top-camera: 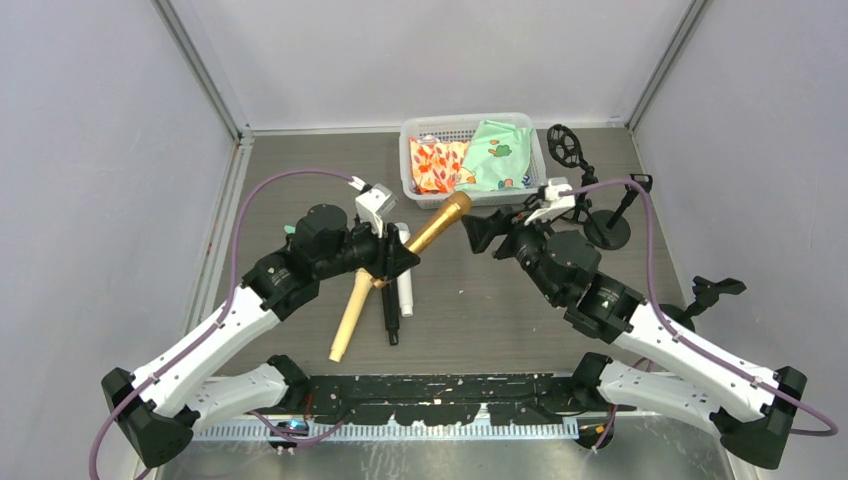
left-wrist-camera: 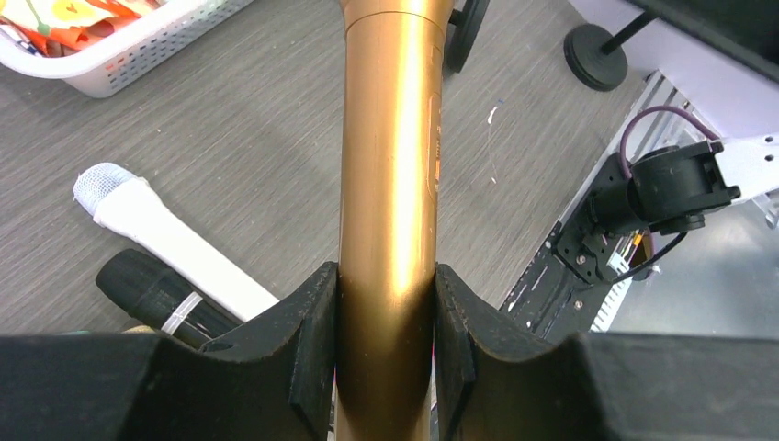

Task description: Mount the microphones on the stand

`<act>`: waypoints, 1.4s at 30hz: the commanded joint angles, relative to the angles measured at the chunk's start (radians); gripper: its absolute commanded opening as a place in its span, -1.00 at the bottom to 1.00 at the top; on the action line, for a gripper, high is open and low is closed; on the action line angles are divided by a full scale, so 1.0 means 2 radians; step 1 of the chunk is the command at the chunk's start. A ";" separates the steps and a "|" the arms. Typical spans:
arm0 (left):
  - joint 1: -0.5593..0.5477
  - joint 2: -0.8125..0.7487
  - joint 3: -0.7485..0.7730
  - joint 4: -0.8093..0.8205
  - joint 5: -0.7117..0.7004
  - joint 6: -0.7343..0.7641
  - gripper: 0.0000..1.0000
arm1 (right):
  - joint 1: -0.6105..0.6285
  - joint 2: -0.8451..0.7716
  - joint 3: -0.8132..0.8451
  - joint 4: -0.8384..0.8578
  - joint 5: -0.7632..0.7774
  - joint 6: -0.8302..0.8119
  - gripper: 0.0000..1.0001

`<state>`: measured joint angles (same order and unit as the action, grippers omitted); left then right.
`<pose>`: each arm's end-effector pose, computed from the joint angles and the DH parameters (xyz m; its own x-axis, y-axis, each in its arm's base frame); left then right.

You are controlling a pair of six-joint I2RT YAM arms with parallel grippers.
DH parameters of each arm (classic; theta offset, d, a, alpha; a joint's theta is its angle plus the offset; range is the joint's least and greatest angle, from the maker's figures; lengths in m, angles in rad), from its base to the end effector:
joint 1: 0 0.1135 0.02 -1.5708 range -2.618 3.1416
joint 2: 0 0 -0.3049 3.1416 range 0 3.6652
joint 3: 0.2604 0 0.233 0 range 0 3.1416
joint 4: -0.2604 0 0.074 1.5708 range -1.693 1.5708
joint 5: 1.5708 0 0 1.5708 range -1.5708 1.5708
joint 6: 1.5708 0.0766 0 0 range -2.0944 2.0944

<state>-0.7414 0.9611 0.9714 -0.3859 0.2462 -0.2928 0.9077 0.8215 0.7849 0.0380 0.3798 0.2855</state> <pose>0.1407 -0.1542 0.3714 -0.4963 0.0749 -0.8649 0.7091 0.6097 -0.3541 0.1360 0.1280 0.3887 -0.1410 0.2444 -0.9594 -0.4836 0.8286 0.2821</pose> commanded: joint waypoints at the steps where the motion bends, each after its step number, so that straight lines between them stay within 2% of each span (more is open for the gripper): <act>1: -0.001 -0.014 -0.003 0.060 -0.011 -0.015 -0.99 | 0.002 0.016 0.057 -0.112 0.134 0.337 0.57; 4: -0.001 -0.015 -0.005 0.062 -0.011 -0.018 -0.99 | 0.002 0.028 0.062 -0.129 0.104 0.413 0.58; 9: -0.001 -0.014 -0.005 0.067 -0.009 -0.022 -0.99 | 0.002 0.047 0.038 -0.044 0.023 0.489 0.60; 17: -0.001 -0.001 -0.004 0.080 0.019 -0.028 -0.99 | 0.002 0.117 0.063 0.005 -0.029 0.517 0.59; 21: -0.001 0.008 0.000 0.080 0.032 -0.028 -0.99 | 0.002 0.148 0.070 0.021 -0.042 0.512 0.42; 28: -0.001 0.008 -0.008 0.080 0.026 -0.028 -0.96 | 0.002 0.157 0.064 0.032 -0.021 0.496 -0.13; 30: -0.001 0.008 -0.011 0.081 0.020 -0.030 -0.73 | 0.002 0.152 0.058 0.043 -0.014 0.488 -0.44; 33: -0.001 0.011 -0.013 0.085 0.009 -0.040 0.06 | 0.001 0.135 0.050 0.046 0.012 0.459 -0.81; 35: -0.001 0.016 -0.010 0.085 -0.003 -0.051 0.46 | 0.002 0.112 0.054 0.021 0.047 0.416 -0.98; 38: -0.001 0.029 0.001 0.080 -0.032 -0.080 0.70 | 0.002 0.077 0.075 -0.060 0.128 0.337 -0.99; 42: -0.006 0.042 -0.004 0.103 -0.069 -0.140 0.78 | 0.002 0.027 0.091 -0.164 0.254 0.268 -0.99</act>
<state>-0.7418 1.0267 0.9497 -0.2687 0.2020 -0.4507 0.9100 0.9760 0.8928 -0.1181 0.5705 1.0130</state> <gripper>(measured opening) 0.885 0.444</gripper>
